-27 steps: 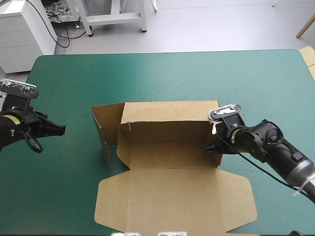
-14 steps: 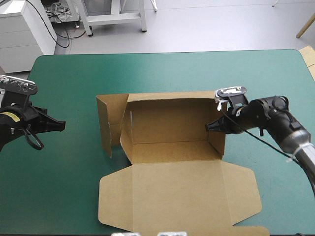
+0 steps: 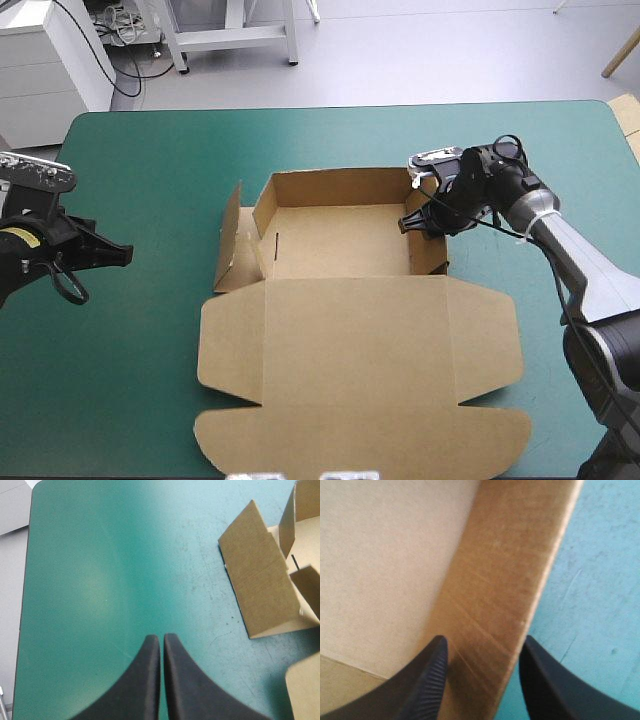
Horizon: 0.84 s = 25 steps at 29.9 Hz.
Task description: Fold the box
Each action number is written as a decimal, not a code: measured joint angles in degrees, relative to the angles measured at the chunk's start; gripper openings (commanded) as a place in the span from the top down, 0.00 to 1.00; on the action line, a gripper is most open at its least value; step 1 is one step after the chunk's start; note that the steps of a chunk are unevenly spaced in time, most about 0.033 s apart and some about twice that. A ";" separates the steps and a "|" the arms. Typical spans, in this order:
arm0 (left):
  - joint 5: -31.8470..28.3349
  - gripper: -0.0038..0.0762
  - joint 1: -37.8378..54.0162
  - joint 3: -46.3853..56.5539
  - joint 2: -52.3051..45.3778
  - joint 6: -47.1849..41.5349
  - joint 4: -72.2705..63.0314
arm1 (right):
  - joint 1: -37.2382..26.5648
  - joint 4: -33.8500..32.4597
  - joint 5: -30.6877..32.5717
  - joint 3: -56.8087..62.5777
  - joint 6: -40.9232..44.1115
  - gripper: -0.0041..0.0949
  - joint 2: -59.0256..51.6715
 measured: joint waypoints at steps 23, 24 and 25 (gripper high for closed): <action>-0.12 0.94 0.00 0.02 0.00 0.00 -0.99 | -0.02 -4.24 10.52 -17.27 6.56 0.32 -9.10; -0.12 0.94 0.00 0.02 0.00 0.00 -1.34 | -0.02 -4.24 10.52 -16.96 6.99 0.32 -9.12; -0.12 0.94 0.00 0.02 0.00 0.00 -1.60 | -0.02 -4.24 10.45 -16.36 7.60 0.32 -9.12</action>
